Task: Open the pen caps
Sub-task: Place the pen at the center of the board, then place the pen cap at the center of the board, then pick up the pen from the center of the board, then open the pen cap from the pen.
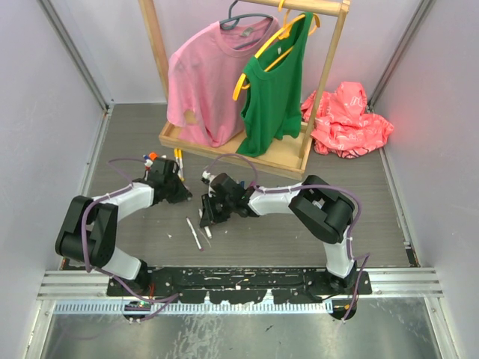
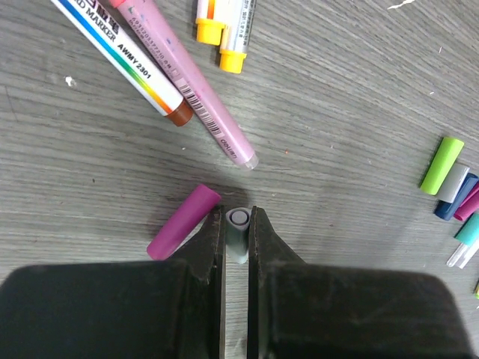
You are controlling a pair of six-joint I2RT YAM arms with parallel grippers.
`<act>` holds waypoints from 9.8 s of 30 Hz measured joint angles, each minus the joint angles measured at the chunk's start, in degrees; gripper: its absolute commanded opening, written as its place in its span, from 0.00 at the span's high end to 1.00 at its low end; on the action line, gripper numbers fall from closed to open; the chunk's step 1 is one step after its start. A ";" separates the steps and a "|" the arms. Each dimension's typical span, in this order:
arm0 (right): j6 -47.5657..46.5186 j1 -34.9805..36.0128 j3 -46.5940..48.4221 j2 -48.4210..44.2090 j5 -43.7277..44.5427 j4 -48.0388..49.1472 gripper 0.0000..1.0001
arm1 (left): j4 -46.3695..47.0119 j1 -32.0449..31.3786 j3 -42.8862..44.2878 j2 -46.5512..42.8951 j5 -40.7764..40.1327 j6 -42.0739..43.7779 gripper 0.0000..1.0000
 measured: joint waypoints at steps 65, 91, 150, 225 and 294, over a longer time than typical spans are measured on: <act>-36.59 -15.67 5.55 -14.10 -29.24 -16.26 0.66 | -4.68 5.01 4.28 -4.02 -7.80 4.94 0.47; -38.49 -15.65 5.73 -14.05 -30.53 -18.08 0.66 | -14.67 5.31 19.54 11.91 -10.82 2.71 0.56; -38.66 -15.65 5.75 -14.03 -31.15 -18.84 0.66 | -16.85 5.35 21.90 15.32 -10.43 0.92 0.71; -2.05 -20.65 -20.37 -24.63 -39.01 41.44 0.35 | 31.89 -26.95 -14.25 -34.62 -7.34 0.39 1.00; -13.84 -20.24 -11.69 -22.23 -36.87 16.87 0.99 | -5.70 -28.09 17.46 -19.45 -17.31 -2.67 0.65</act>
